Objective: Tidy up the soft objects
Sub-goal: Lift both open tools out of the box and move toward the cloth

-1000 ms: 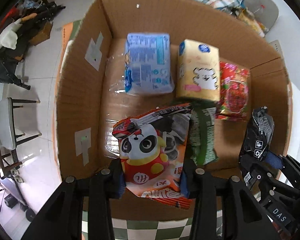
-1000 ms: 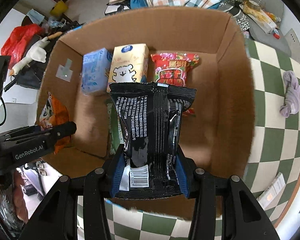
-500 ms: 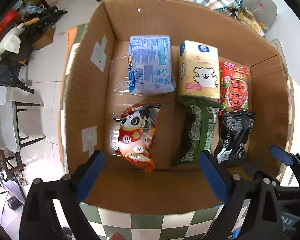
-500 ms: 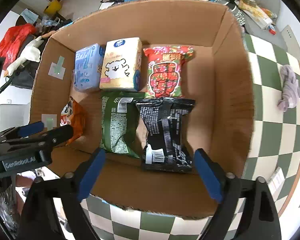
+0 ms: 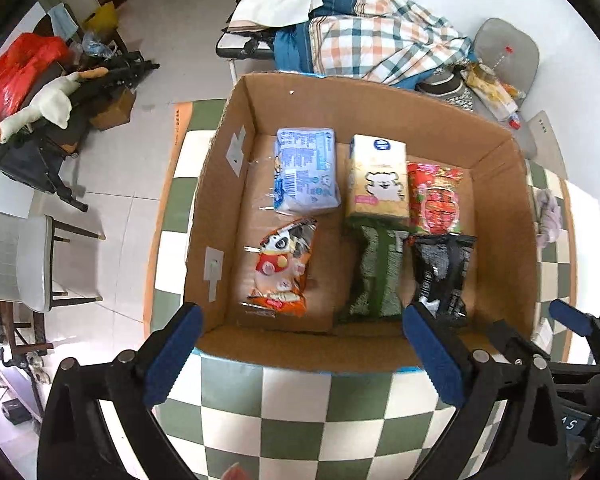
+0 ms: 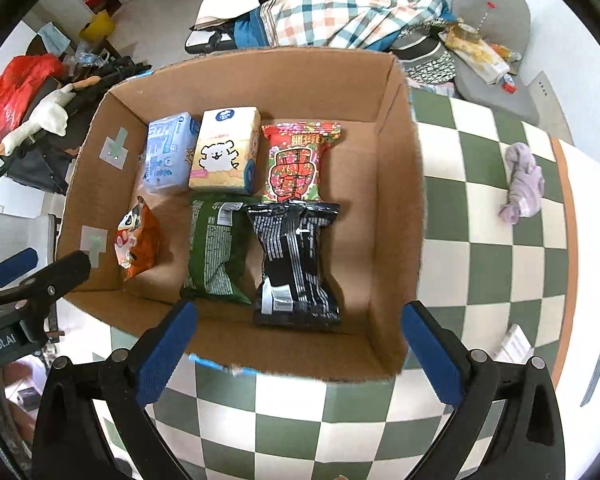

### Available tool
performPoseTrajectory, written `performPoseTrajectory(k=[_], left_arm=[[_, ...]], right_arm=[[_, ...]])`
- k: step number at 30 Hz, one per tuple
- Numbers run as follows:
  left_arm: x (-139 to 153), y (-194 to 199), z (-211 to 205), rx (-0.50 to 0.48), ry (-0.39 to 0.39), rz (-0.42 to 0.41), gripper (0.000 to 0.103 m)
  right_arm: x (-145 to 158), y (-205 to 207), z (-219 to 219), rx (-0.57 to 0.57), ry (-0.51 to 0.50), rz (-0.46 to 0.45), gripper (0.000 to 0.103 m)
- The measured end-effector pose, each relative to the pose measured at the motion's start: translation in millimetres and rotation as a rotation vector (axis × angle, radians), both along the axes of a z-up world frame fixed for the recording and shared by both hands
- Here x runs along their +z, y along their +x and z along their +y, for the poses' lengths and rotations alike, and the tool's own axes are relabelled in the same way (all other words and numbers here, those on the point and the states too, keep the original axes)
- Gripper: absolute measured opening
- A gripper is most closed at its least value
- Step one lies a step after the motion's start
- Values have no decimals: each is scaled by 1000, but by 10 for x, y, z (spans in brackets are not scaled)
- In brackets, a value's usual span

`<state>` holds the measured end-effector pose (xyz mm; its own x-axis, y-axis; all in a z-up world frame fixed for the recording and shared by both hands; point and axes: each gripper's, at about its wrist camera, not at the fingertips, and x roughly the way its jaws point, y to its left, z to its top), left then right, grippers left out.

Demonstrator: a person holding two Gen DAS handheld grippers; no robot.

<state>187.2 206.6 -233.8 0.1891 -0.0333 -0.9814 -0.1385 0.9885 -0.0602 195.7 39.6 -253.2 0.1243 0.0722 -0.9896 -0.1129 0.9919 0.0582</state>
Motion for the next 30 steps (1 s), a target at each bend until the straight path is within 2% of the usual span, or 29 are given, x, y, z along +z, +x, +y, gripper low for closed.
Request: performPoseTrajectory(k=[5, 11, 16, 21, 26, 30], left_arm=[[159, -168, -123, -22, 72, -47, 103], [398, -389, -199, -24, 109, -109, 103], [628, -566, -235, -14, 111, -154, 103], [813, -631, -348, -28, 98, -178, 103], [882, -561, -775, -89, 109, -195, 103], [760, -401, -1328, -178, 117, -187, 103]], right_arm=[[204, -217, 23, 0, -13, -58, 103], [476, -404, -39, -7, 0, -110, 103], [706, -553, -96, 0, 21, -150, 103], [895, -672, -226, -11, 91, -162, 103], [865, -755, -702, -114, 160, -125, 103], [572, -818, -1425, -275, 115, -68, 103]])
